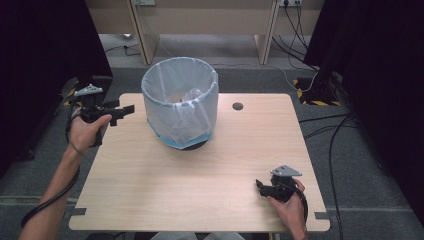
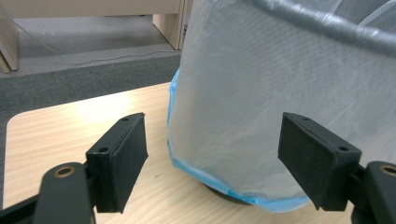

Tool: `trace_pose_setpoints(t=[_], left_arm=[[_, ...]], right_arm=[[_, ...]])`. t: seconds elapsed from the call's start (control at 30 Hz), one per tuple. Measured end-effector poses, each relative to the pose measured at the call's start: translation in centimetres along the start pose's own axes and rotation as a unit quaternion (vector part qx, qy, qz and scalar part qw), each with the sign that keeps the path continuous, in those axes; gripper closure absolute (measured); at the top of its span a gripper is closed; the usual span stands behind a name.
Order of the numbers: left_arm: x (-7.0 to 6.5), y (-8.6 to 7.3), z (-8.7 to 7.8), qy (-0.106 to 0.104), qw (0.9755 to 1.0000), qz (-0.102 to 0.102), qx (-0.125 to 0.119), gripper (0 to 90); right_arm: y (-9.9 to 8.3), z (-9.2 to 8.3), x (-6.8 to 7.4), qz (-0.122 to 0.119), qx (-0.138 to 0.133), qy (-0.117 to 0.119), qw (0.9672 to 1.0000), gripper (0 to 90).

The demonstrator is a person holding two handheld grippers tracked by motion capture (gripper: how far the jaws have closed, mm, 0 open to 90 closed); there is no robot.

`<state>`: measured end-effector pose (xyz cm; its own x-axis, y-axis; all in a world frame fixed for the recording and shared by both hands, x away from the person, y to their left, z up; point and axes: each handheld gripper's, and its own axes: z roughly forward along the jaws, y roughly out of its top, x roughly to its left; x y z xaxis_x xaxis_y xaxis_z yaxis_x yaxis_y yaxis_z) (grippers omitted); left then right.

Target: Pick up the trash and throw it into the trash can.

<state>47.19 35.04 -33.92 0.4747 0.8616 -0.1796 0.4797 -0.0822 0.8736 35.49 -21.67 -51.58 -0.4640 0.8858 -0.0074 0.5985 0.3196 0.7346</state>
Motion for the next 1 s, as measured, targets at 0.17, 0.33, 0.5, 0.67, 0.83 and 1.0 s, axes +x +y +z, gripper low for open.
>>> trace_pose_setpoints(t=[0.17, 0.33, 0.5, 0.67, 0.83, 1.0], left_arm=[[0.6, -1.6, 0.4, 0.002, 0.9999, -0.01, 0.005, 23.3], [1.1, -3.4, 1.1, 0.001, 0.9997, -0.023, 0.011, 23.3], [1.3, -4.7, 1.6, 0.002, 0.9995, -0.029, 0.012, 23.4], [1.2, -5.8, 2.0, -0.006, 0.9995, -0.031, 0.011, 23.2], [1.0, -7.3, 2.4, -0.003, 0.9995, -0.029, 0.013, 23.1], [0.9, -8.6, 2.6, 0.002, 0.9995, -0.027, 0.018, 23.1]], right_arm=[[0.0, 0.0, 0.0, 0.0, 0.0, 0.0, 1.0, 25.4], [0.0, 0.0, 0.0, -0.001, 0.0, 0.0, 1.0, 25.4], [0.0, 0.0, 0.0, 0.0, 0.0, 0.0, 1.0, 25.4], [0.0, 0.0, 0.0, 0.0, 0.0, 0.0, 1.0, 25.4], [0.0, 0.0, 0.0, 0.0, 0.0, 0.0, 1.0, 25.4], [0.0, 0.0, 0.0, -0.001, 0.0, 0.0, 1.0, 25.4]])
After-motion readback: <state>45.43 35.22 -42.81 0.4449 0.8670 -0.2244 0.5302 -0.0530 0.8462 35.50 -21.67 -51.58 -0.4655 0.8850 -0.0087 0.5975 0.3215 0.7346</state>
